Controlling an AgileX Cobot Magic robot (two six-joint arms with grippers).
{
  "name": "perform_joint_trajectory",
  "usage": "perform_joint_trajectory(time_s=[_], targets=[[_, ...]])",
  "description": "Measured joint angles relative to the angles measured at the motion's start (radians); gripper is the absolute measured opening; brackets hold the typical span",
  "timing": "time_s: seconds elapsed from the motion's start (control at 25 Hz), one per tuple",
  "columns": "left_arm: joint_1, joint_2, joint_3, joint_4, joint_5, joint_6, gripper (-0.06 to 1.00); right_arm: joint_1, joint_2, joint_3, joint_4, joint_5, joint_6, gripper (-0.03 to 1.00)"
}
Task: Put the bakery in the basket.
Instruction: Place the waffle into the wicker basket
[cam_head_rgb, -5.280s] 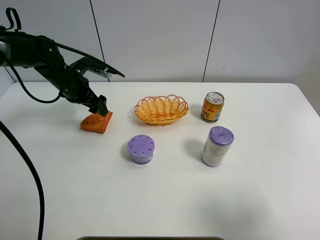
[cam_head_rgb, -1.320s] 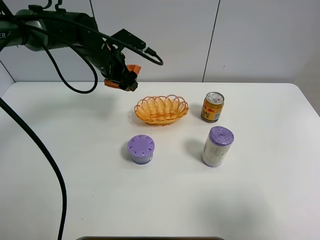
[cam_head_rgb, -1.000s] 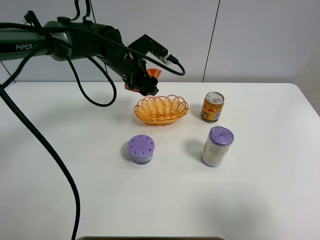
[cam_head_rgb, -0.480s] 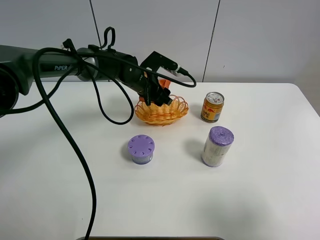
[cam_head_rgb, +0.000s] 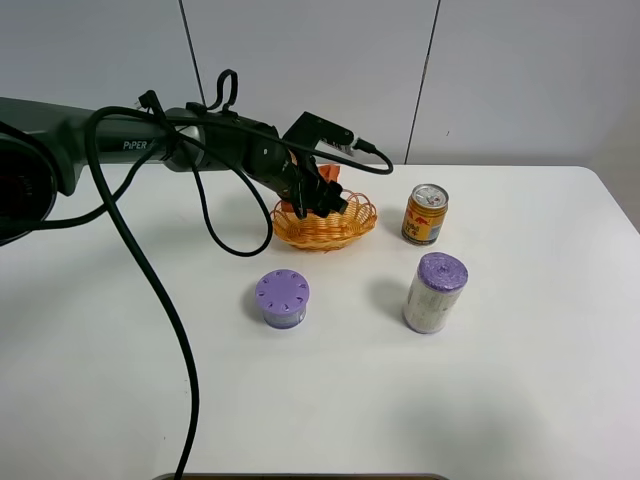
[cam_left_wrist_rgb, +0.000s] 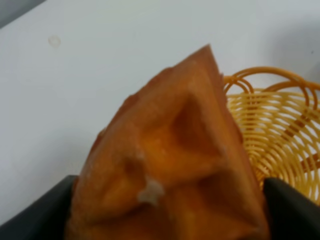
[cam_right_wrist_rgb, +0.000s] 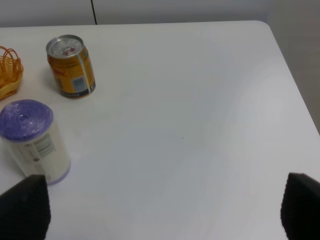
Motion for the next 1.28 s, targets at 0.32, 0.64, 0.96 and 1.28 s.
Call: perform_joint_trajectory(time_s=[0.32,0.64,0.96,1.28], targets=[[0.0,0.027,0.0,0.0,0.01,-0.024,0.69,0.0,0.0,0.0,0.0,0.0,0.0,0.91],[0.0,0.024,0.0,0.0,0.02,-0.061,0.97,0.0,0.0,0.0,0.0,0.0,0.0,0.91],[0.0,-0.083,0.0,0.003,0.094,-0.076,0.99,0.0,0.0,0.0,0.0,0.0,0.0,0.91],[0.056,-0.243,0.0,0.045,0.315,-0.076,0.99,0.0,0.0,0.0,0.0,0.0,0.0,0.91]])
